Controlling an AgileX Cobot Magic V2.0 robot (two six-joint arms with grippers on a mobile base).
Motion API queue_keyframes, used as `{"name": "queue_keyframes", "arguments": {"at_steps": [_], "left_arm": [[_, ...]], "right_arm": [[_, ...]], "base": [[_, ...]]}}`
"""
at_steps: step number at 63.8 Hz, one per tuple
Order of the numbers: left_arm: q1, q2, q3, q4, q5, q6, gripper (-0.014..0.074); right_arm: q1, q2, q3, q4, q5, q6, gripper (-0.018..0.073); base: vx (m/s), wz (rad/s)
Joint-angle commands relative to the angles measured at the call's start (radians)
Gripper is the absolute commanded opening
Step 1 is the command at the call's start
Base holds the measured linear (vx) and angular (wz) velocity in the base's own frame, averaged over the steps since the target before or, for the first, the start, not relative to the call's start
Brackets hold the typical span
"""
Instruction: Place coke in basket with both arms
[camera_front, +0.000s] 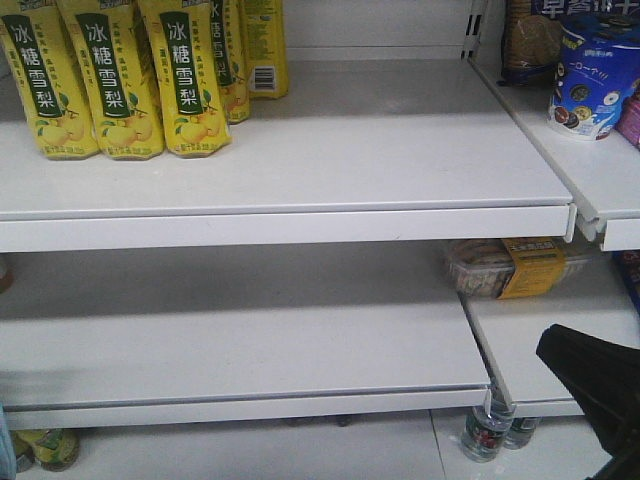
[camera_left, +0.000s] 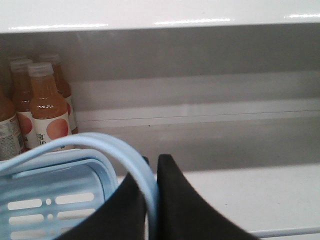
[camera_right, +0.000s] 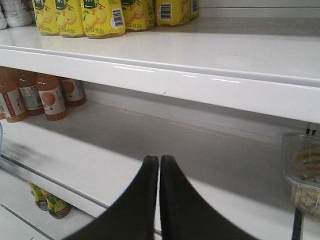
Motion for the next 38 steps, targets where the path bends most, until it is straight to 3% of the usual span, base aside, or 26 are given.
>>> {"name": "queue_keyframes", "arguments": {"at_steps": [1, 6, 12, 19, 29, 38], "left_arm": [[0.002, -0.022, 0.002, 0.034, -0.147, 0.038, -0.0006], [0.002, -0.022, 0.002, 0.034, -0.147, 0.038, -0.0006], [0.002, -0.022, 0.002, 0.034, -0.147, 0.038, -0.0006], [0.002, -0.022, 0.002, 0.034, -0.147, 0.038, -0.0006], [0.002, -0.022, 0.002, 0.034, -0.147, 0.038, -0.0006], [0.002, -0.021, 0.002, 0.034, -0.147, 0.038, -0.0006]], "right_arm": [[-0.004, 0.003, -0.028, 0.000, 0.024, 0.000, -0.0005], [-0.004, 0.003, -0.028, 0.100, 0.024, 0.000, -0.0005], [0.001, 0.001, -0.028, 0.320, 0.025, -0.001, -0.0005], [0.022, 0.001, -0.028, 0.503, 0.075, -0.059, -0.0005], [0.031, 0.001, -0.028, 0.603, 0.117, -0.076, -0.0005], [0.061, -0.012, -0.025, 0.620, 0.129, -0.081, -0.0005]], "base": [[0.00, 0.00], [0.00, 0.00], [0.00, 0.00], [0.00, 0.00], [0.00, 0.00], [0.00, 0.00]]}}
